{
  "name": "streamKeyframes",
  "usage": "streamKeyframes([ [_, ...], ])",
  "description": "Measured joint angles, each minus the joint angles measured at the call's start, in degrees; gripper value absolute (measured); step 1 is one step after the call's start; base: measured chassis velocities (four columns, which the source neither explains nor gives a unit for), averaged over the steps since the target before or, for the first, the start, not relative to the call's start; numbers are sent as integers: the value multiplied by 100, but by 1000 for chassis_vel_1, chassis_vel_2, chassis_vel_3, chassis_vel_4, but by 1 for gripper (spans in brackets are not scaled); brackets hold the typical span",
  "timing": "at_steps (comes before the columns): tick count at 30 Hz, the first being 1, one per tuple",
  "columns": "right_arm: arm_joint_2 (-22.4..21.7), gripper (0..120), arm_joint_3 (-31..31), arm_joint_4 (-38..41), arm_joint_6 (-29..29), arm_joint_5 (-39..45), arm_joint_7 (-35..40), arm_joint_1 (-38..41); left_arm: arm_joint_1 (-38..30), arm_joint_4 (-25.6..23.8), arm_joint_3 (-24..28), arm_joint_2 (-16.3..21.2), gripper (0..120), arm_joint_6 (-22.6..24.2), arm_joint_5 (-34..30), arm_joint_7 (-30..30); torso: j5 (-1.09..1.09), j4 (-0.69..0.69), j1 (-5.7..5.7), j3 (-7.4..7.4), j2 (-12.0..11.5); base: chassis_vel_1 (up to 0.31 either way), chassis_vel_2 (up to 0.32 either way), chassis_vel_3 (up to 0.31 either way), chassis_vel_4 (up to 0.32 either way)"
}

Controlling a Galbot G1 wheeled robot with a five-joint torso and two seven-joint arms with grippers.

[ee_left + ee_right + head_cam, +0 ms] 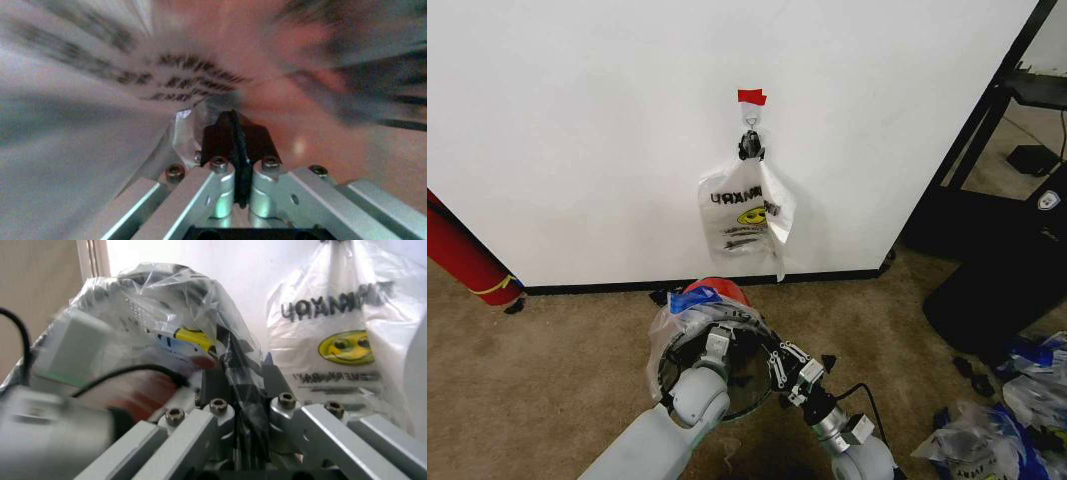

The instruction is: Pick up the garbage bag from the wall and place it over the trash bin.

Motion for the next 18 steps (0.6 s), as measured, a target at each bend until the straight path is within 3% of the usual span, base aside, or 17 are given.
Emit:
streamKeyframes([
  [8,75,0,27,-215,-90,373,149,178,603,-687,-13,306,0,-82,271,214,0,1,0,0,0,0,0,0,0],
  [18,80,0,117,-606,-578,2035,40,484,1415,-1800,-265,582,0,-459,922,797,1,0,0,0,0,0,0,0,0],
])
